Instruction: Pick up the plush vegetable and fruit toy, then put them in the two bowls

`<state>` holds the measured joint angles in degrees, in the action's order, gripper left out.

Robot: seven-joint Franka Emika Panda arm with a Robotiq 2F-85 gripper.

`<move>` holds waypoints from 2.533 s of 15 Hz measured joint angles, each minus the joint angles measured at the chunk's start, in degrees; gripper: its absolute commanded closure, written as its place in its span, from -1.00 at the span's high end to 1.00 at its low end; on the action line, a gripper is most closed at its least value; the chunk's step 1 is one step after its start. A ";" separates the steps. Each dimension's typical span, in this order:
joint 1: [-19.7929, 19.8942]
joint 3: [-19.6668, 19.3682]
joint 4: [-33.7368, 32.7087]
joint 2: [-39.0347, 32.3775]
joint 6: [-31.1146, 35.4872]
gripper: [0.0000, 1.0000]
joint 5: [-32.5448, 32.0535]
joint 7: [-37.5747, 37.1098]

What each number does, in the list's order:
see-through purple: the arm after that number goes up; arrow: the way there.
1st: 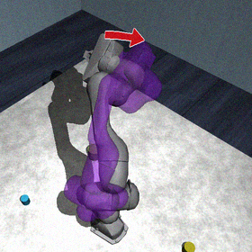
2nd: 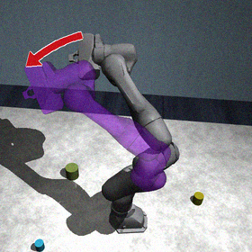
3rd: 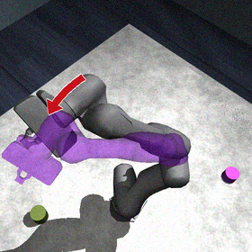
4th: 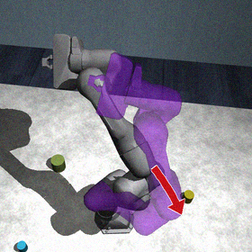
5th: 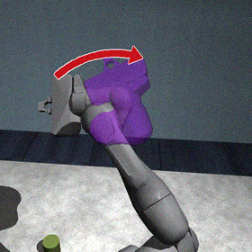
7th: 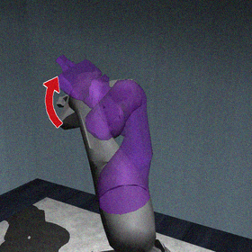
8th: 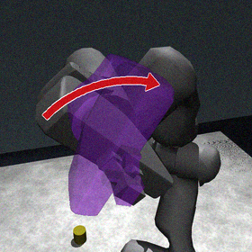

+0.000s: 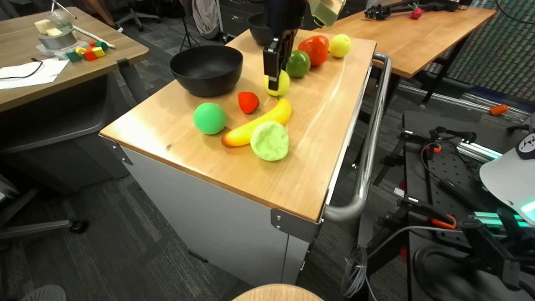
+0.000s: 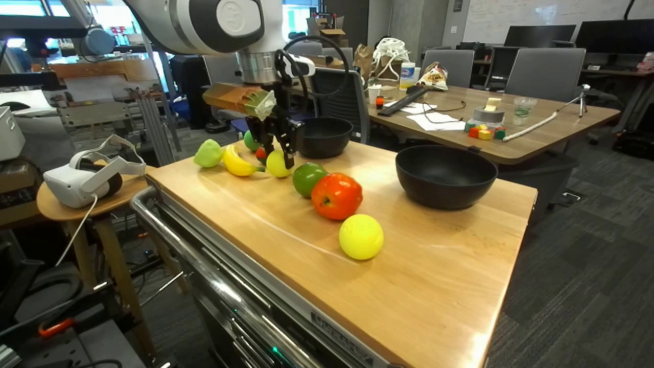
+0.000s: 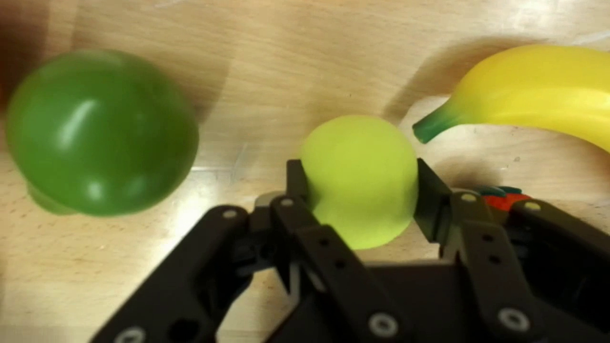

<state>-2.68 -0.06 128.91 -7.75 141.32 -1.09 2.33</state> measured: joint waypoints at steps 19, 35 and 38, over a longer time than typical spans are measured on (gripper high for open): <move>-0.06 0.22 -17.97 -14.34 16.06 0.85 -34.48 -28.37; -1.79 6.94 -12.48 0.54 -13.46 1.00 -8.47 -10.86; -1.75 6.31 -10.90 -1.37 -9.41 1.00 -5.52 -10.49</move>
<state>-4.43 6.25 118.01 -9.11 131.91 -6.61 -8.16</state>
